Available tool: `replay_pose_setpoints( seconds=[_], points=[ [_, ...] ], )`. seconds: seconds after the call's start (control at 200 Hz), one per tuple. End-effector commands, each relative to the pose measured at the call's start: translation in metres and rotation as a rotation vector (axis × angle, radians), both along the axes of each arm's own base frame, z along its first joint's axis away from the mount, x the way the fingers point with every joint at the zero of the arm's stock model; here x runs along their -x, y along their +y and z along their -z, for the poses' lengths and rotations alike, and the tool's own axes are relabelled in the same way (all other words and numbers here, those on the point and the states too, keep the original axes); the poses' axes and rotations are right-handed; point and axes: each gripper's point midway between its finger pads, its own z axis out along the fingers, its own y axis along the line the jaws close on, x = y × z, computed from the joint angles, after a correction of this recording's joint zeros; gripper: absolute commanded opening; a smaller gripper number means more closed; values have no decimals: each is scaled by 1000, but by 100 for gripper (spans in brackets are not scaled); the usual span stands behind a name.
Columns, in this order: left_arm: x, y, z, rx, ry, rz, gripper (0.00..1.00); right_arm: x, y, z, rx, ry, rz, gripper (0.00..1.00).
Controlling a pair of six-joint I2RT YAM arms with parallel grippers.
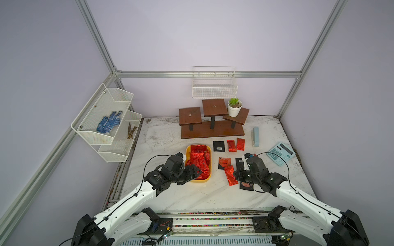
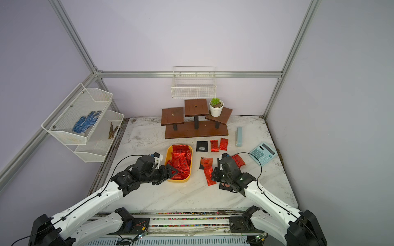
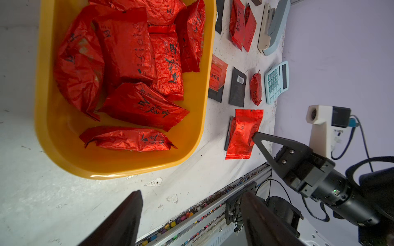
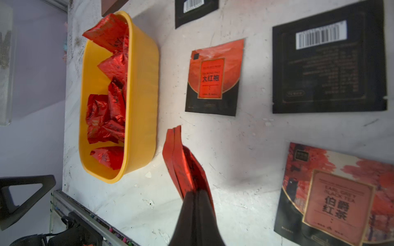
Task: Take the tea bags out of the storage box
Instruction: Place the tea bag at the center of the board.
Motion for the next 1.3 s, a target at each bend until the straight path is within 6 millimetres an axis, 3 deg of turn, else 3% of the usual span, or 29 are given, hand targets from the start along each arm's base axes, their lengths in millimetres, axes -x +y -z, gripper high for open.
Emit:
replay_pose_setpoints(
  seconds=[0.0, 0.675, 0.79, 0.88, 0.96, 1.155, 1.295],
  points=[
    [-8, -3, -26, 51, -71, -24, 76, -10, 5, -9, -144, -22, 77, 0],
    [-8, -4, -34, 51, -88, -16, 77, 1, -19, 42, -157, 67, 214, 0],
    [-9, 2, -44, 31, -98, -36, 76, 2, -21, 41, -138, 77, 212, 16],
    [-5, 8, -52, 28, -74, -68, 77, 5, -24, 33, -111, 112, 220, 34],
    [-1, 18, -54, 5, -44, -106, 78, 7, -25, 23, -92, 113, 205, 42],
    [7, 30, -60, 5, -64, -138, 78, 0, -26, -20, -72, -22, 148, 44],
    [10, 34, -48, 1, -90, -129, 79, -9, -14, -61, -67, -154, 34, 47]
  ],
)
